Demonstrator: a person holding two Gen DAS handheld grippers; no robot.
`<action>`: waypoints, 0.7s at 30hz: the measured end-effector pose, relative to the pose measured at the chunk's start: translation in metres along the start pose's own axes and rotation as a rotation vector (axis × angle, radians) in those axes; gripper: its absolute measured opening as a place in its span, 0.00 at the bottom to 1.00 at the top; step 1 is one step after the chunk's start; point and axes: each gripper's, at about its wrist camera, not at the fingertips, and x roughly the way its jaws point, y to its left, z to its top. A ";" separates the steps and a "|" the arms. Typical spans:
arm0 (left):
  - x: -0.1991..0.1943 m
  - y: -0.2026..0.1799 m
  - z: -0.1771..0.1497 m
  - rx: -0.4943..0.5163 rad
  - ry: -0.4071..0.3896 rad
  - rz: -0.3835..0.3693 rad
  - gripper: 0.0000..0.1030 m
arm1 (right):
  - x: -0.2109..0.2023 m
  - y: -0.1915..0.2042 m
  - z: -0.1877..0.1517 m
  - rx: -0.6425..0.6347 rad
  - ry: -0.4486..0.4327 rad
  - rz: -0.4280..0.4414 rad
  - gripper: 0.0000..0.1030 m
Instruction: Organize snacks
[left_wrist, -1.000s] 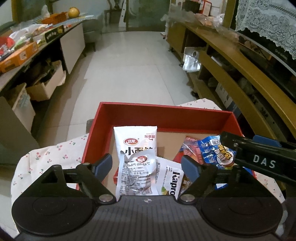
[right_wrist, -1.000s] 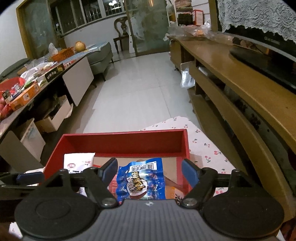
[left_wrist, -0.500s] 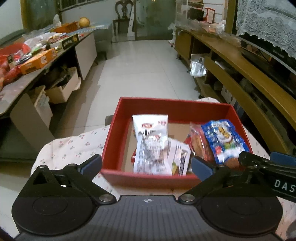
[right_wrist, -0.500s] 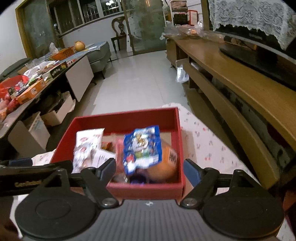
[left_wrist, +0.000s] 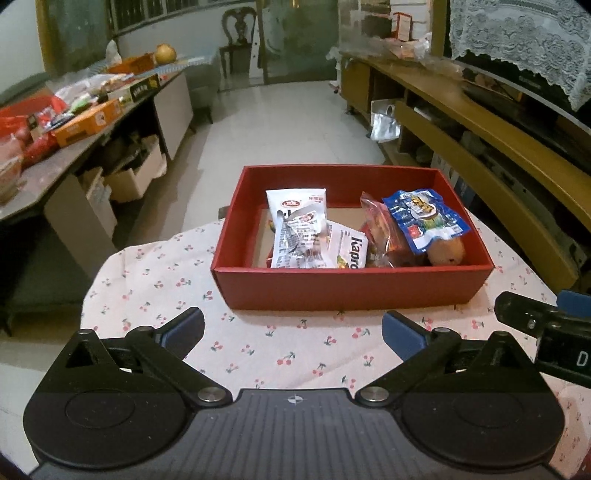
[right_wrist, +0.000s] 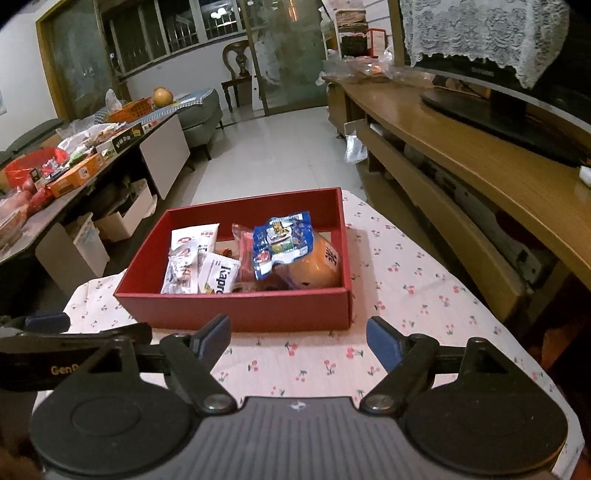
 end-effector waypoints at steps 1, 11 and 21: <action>-0.003 0.001 -0.003 -0.005 -0.003 -0.011 1.00 | -0.003 0.000 -0.003 -0.001 0.000 -0.002 0.89; -0.016 -0.001 -0.026 -0.001 0.022 -0.033 1.00 | -0.019 0.004 -0.030 -0.023 0.030 -0.023 0.89; -0.030 -0.007 -0.042 0.038 0.015 -0.009 1.00 | -0.028 0.006 -0.045 -0.023 0.046 -0.026 0.89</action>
